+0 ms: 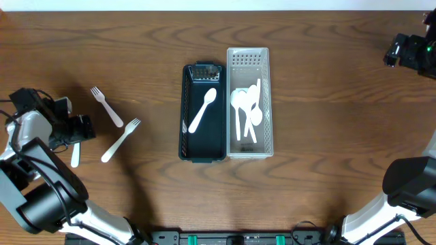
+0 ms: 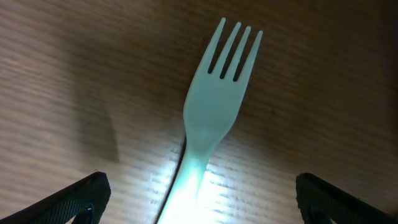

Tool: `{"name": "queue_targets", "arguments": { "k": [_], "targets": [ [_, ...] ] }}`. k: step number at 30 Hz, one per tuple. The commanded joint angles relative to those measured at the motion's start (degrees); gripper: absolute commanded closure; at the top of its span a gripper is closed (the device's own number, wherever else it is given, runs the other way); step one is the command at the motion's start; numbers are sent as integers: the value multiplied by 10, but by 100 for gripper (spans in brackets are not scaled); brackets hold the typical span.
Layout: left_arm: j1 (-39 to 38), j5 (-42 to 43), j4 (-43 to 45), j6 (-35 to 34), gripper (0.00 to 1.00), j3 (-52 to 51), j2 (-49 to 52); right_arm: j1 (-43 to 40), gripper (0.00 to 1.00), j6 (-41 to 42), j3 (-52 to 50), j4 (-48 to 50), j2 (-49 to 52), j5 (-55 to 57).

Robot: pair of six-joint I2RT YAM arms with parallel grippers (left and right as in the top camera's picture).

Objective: Pack container
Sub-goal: 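Release the spoon and move the left gripper back to a white fork, then grasp the upright white fork and place it in the black basket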

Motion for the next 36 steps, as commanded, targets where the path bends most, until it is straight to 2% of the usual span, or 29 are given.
{"name": "queue_targets", "arguments": {
  "k": [1,12,15,21,24,26,27,29,36],
  "targets": [
    [2,-1,2,19,2,1,15,-2,1,7,1,-2,2,2],
    [2,-19,4,18,2,1,74,-2,1,13,1,-3,2,2],
    [2,-19,4,18,18,1,75,-2,1,21,1,-2,2,2],
    [2,-19,6,18,62,1,75,-2,1,21,1,-1,2,2],
    [2,-19,6,18,69,1,75,-2,1,21,1,0,2,2],
    [2,-19,6,9,80,1,75,-2,1,21,1,-1,2,2],
    [2,-19,6,1,89,2,75,-2,1,21,1,0,2,2],
    [2,-19,6,-17,94,2,71,-2,1,21,1,0,2,2],
    [-9,-18,-24,-70,94,19,16,-2,1,21,1,0,2,2]
  ]
}}
